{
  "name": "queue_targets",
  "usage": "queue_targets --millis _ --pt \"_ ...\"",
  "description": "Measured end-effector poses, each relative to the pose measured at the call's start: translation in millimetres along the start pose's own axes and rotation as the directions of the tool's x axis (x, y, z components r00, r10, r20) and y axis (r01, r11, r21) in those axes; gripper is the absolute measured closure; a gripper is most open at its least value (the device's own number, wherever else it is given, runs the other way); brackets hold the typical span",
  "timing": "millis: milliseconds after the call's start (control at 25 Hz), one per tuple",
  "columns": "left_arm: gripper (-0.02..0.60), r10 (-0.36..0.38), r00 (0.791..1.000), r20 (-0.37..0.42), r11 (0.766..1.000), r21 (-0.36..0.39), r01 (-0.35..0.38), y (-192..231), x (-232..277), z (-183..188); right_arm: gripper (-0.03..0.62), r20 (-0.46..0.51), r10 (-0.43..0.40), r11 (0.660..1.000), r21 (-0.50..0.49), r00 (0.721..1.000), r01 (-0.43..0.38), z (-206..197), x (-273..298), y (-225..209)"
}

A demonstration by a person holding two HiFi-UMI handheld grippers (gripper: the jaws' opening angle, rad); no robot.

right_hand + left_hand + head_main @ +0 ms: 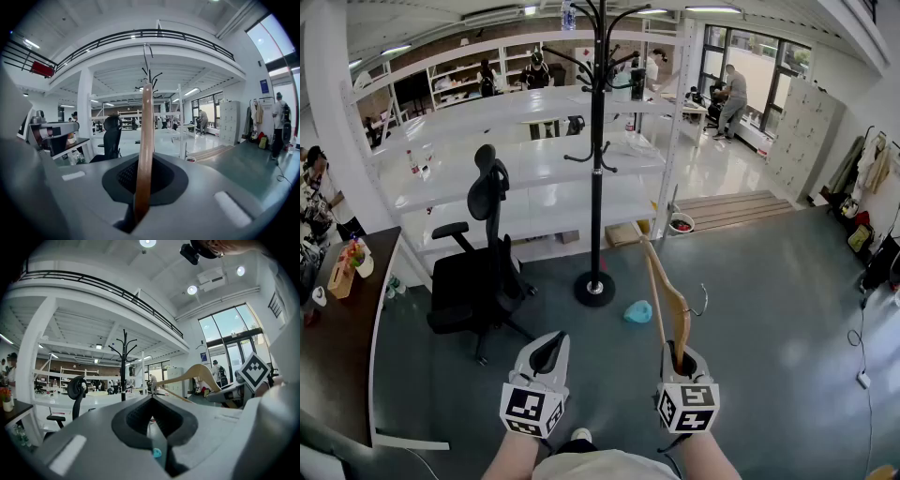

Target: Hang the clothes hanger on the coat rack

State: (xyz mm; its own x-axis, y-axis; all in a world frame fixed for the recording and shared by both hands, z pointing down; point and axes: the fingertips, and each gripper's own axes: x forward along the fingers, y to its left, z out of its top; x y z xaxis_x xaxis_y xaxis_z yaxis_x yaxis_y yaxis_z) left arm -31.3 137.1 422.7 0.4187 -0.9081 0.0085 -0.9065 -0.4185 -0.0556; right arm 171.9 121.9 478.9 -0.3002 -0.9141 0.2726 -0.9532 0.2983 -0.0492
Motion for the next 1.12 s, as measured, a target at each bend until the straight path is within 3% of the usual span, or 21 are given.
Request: queue_targets --millis 480,1120 --pt "0.581 0.004 1.000 -0.007 1.000 -0.031 -0.004 21 7 -9 0.568 -0.018 -0.021 0.999 0.024 1.000 0.021 -5 16 2" --pt "0.581 0.012 1.000 -0.015 0.999 -0.040 -0.013 122 33 -30 0.568 -0.025 -0.089 0.992 0.091 0.996 0.091 5 94 22"
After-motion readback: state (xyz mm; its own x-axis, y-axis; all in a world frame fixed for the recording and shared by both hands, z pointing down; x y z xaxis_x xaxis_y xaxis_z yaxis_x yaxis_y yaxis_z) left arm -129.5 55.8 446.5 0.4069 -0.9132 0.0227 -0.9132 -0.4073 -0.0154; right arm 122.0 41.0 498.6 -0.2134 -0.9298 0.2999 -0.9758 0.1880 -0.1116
